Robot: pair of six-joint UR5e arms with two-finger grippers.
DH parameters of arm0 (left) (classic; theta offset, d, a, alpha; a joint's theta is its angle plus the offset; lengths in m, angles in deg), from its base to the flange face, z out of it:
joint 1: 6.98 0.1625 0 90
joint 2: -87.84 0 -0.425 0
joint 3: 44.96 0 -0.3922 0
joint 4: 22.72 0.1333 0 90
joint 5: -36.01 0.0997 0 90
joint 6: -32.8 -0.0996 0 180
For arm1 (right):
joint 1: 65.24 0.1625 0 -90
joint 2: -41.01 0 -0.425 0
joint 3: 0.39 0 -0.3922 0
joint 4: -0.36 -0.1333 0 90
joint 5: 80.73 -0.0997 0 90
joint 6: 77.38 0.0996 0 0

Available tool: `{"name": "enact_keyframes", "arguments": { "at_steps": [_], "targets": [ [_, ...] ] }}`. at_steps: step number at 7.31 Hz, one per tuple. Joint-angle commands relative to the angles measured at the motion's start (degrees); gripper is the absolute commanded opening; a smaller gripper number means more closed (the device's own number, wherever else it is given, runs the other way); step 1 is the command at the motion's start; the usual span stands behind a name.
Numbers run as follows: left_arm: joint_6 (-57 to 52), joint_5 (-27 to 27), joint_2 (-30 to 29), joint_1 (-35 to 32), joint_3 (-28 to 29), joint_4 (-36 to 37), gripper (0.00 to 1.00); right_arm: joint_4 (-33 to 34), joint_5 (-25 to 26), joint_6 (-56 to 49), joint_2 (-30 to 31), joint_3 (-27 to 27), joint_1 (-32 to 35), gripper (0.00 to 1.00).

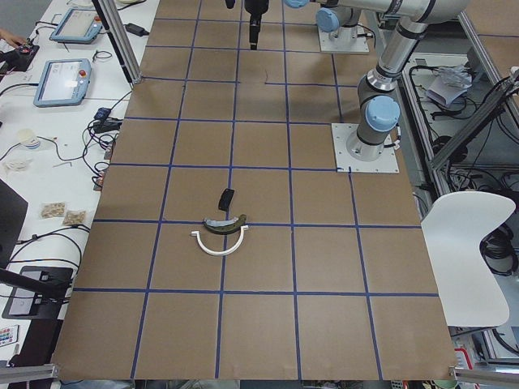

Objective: Place bearing gear from tray to pile

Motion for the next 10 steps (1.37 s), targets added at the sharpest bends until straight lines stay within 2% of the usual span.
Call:
{"name": "enact_keyframes", "arguments": {
  "at_steps": [1,2,3,4,5,8,10],
  "targets": [
    [0.0,0.0,0.1,-0.1,-0.2,0.0,1.00,2.1,0.2,-4.7,-4.0,-0.7,-3.1,1.00],
    [0.0,0.0,0.1,-0.2,-0.4,-0.1,1.00,4.8,-0.4,-10.2,-4.7,-3.6,-3.3,1.00],
    [0.0,0.0,0.1,-0.1,-0.5,0.0,1.00,14.5,0.1,-11.5,-4.8,-8.0,-4.4,1.00],
    [0.0,0.1,0.1,0.1,-0.6,0.0,1.00,19.8,0.1,-11.7,-4.9,-13.0,-5.5,1.00],
    [0.0,0.0,0.1,-0.2,-0.6,-0.1,1.00,22.2,-0.4,-14.9,-5.1,-16.4,-7.5,1.00],
    [0.0,0.0,0.1,-0.1,-0.7,-0.1,1.00,26.7,2.3,-19.8,-7.3,-18.3,-9.3,1.00],
    [0.0,0.0,0.1,-0.2,-0.7,-0.1,1.00,28.3,1.8,-23.9,-10.5,-17.9,-9.9,1.00]
  ]
}}
